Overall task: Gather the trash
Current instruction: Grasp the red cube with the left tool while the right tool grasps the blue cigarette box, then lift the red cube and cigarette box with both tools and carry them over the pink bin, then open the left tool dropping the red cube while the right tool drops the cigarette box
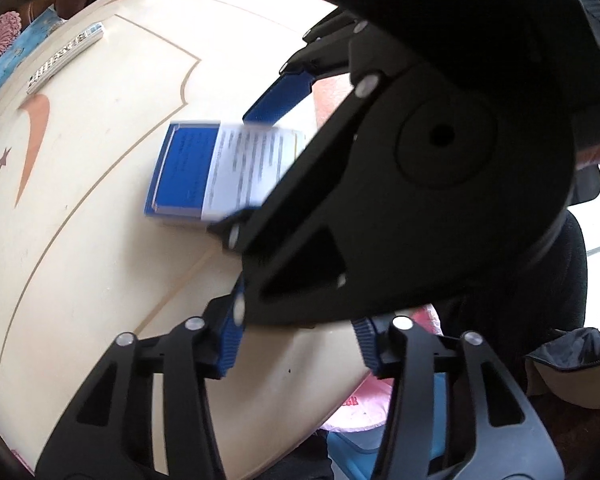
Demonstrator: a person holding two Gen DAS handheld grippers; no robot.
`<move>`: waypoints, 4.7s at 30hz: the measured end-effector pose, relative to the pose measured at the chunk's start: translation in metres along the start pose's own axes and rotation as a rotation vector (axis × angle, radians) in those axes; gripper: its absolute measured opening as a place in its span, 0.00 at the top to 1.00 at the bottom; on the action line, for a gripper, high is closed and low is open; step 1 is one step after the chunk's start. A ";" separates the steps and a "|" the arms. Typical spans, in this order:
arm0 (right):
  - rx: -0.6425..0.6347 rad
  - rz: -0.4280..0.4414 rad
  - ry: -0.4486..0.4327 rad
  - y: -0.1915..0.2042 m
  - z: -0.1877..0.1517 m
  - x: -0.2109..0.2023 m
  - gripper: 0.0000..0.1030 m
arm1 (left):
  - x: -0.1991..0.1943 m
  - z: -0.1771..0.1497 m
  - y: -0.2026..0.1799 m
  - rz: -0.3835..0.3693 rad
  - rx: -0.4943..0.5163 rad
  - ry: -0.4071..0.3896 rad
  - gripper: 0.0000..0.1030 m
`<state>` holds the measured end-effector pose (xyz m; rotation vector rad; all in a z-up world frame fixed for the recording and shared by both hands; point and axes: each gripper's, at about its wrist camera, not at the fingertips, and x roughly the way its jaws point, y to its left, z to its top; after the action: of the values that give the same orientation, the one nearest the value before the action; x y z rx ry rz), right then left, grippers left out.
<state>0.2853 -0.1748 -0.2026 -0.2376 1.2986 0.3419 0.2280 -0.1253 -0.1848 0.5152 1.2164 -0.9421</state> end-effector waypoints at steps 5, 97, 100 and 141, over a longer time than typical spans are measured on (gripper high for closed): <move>0.008 -0.009 -0.009 0.000 0.000 -0.001 0.39 | -0.001 0.000 0.003 -0.002 -0.026 0.004 0.59; 0.146 -0.030 -0.147 0.111 -0.233 -0.103 0.40 | -0.032 -0.157 -0.111 0.037 -0.234 -0.120 0.69; 0.165 -0.015 -0.124 0.109 -0.236 -0.084 0.39 | -0.013 -0.158 -0.109 0.029 -0.244 -0.087 0.69; 0.368 0.046 0.241 0.068 -0.264 0.157 0.25 | 0.151 -0.178 -0.074 0.048 -0.375 0.199 0.43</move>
<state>0.0588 -0.1896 -0.4209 0.0652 1.5790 0.1096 0.0757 -0.0772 -0.3706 0.3409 1.5137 -0.6106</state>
